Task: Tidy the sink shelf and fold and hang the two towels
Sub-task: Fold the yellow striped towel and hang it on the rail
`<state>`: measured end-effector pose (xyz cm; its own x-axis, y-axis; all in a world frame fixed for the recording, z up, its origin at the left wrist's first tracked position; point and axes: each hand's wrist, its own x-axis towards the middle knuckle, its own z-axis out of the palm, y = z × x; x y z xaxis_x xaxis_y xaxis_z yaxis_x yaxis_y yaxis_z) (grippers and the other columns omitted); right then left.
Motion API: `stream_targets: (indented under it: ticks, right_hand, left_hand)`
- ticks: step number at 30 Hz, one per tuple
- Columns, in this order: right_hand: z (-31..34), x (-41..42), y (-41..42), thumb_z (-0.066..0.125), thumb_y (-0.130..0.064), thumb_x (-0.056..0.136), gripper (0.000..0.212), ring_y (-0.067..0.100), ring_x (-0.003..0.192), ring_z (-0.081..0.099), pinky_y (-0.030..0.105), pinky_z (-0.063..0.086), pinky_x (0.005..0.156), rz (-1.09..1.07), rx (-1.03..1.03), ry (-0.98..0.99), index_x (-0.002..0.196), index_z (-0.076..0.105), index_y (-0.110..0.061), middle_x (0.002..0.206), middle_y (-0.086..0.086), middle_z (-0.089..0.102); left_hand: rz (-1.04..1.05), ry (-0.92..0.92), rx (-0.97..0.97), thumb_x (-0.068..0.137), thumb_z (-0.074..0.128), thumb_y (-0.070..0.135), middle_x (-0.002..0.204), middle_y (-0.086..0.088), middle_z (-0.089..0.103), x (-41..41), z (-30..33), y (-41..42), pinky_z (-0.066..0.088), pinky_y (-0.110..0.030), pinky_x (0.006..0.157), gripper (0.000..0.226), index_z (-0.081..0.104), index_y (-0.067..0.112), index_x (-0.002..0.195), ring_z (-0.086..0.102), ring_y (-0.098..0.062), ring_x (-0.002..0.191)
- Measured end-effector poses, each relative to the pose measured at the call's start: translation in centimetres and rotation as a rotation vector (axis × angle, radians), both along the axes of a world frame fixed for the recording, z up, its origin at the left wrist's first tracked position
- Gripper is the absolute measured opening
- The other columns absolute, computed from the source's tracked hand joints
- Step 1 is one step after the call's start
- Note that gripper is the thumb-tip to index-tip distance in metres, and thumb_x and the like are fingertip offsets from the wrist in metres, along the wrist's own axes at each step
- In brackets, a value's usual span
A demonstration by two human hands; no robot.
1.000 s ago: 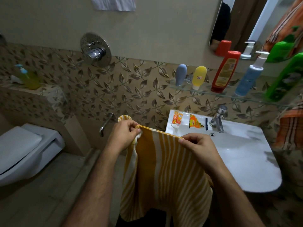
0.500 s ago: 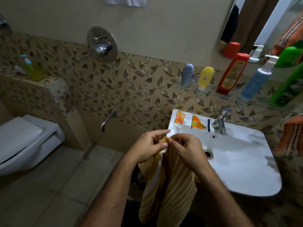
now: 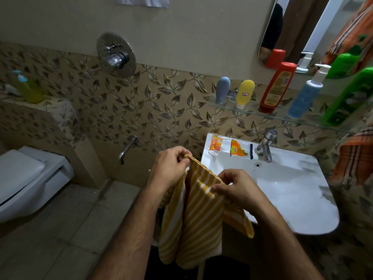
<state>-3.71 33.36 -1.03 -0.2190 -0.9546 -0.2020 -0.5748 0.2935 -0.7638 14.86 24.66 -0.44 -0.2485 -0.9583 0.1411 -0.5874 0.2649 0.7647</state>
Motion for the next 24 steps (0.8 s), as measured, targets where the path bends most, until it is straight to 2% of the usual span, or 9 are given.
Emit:
stream_targets:
  ticks: [3, 5, 7, 9, 13, 15, 18, 22, 24]
  right_hand:
    - [0.0, -0.5, 0.1, 0.079, -0.031, 0.079, 0.01, 0.017, 0.081, 0.066, 0.039, 0.057, 0.071, -0.054, -0.009, 0.109, 0.081, 0.074, -0.022, 0.082, -0.006, 0.067]
    - [0.4, -0.6, 0.2, 0.075, -0.033, 0.083, 0.008, 0.012, 0.087, 0.059, 0.031, 0.05, 0.074, -0.029, -0.013, 0.245, 0.085, 0.075, -0.026, 0.084, -0.01, 0.062]
    - [0.8, -0.7, 0.5, 0.071, -0.036, 0.086, 0.01, 0.011, 0.084, 0.057, 0.03, 0.048, 0.074, -0.002, -0.043, 0.329, 0.086, 0.074, -0.027, 0.079, -0.013, 0.059]
    - [1.2, -0.8, 0.7, 0.068, -0.039, 0.088, 0.011, 0.012, 0.082, 0.059, 0.031, 0.049, 0.072, 0.004, -0.066, 0.396, 0.087, 0.072, -0.028, 0.077, -0.013, 0.06]
    - [1.7, -1.2, 1.0, 0.067, -0.037, 0.089, 0.01, 0.012, 0.083, 0.062, 0.031, 0.05, 0.07, 0.024, -0.073, 0.533, 0.092, 0.073, -0.029, 0.081, -0.011, 0.066]
    - [2.1, -1.5, 1.0, 0.068, -0.036, 0.089, 0.009, 0.01, 0.083, 0.062, 0.03, 0.05, 0.07, 0.048, -0.064, 0.507, 0.091, 0.073, -0.029, 0.083, -0.011, 0.068]
    - [2.4, -1.9, 1.1, 0.068, -0.034, 0.089, 0.009, 0.007, 0.079, 0.061, 0.031, 0.05, 0.07, 0.085, -0.095, 0.358, 0.083, 0.071, -0.028, 0.079, -0.011, 0.068]
    - [1.8, -1.6, 1.0, 0.067, -0.028, 0.089, 0.012, 0.016, 0.073, 0.063, 0.044, 0.053, 0.069, 0.039, -0.286, 0.121, 0.078, 0.071, -0.023, 0.071, -0.004, 0.067]
    - [1.4, -1.1, 0.6, 0.067, -0.025, 0.089, 0.012, 0.014, 0.073, 0.063, 0.042, 0.052, 0.067, -0.022, -0.383, 0.098, 0.077, 0.07, -0.024, 0.071, -0.008, 0.066]
  left_hand:
    - [0.01, -0.027, -0.021, 0.087, 0.066, 0.02, 0.076, 0.016, 0.063, 0.1, 0.5, 0.0, 0.036, -0.007, 0.06, 0.013, 0.072, 0.028, 0.095, 0.056, 0.002, 0.071]
    - [0.033, -0.048, -0.025, 0.088, 0.065, 0.021, 0.078, 0.016, 0.063, 0.3, 0.7, 0.0, 0.039, -0.014, 0.065, 0.013, 0.071, 0.028, 0.096, 0.057, 0.0, 0.075]
    - [0.058, -0.055, -0.023, 0.088, 0.064, 0.021, 0.079, 0.016, 0.063, 0.6, 1.0, -0.3, 0.04, -0.016, 0.067, 0.012, 0.071, 0.028, 0.096, 0.058, 0.0, 0.076]
    - [0.064, -0.077, -0.023, 0.089, 0.065, 0.022, 0.076, 0.016, 0.062, 0.8, 1.2, -0.5, 0.038, -0.016, 0.064, 0.011, 0.07, 0.029, 0.095, 0.056, 0.0, 0.074]
    - [0.072, -0.113, -0.023, 0.089, 0.065, 0.022, 0.077, 0.015, 0.06, 1.1, 1.2, -0.9, 0.038, -0.02, 0.07, 0.011, 0.07, 0.027, 0.097, 0.058, -0.007, 0.081]
    - [0.074, -0.115, -0.017, 0.09, 0.065, 0.022, 0.076, 0.016, 0.059, 1.2, 1.1, -1.0, 0.038, -0.019, 0.066, 0.011, 0.07, 0.027, 0.098, 0.057, -0.006, 0.08]
    - [0.076, -0.108, -0.004, 0.09, 0.065, 0.022, 0.076, 0.016, 0.06, 1.4, 0.9, -1.3, 0.036, -0.014, 0.06, 0.011, 0.071, 0.026, 0.099, 0.056, -0.004, 0.078]
    - [0.081, -0.096, 0.057, 0.088, 0.067, 0.024, 0.074, 0.011, 0.062, 1.5, 0.1, -1.4, 0.033, -0.013, 0.056, 0.012, 0.071, 0.026, 0.099, 0.057, -0.002, 0.074]
    - [0.071, -0.079, 0.083, 0.088, 0.067, 0.024, 0.075, 0.01, 0.063, 1.4, -0.5, -1.3, 0.034, -0.014, 0.055, 0.012, 0.071, 0.026, 0.099, 0.059, -0.002, 0.076]
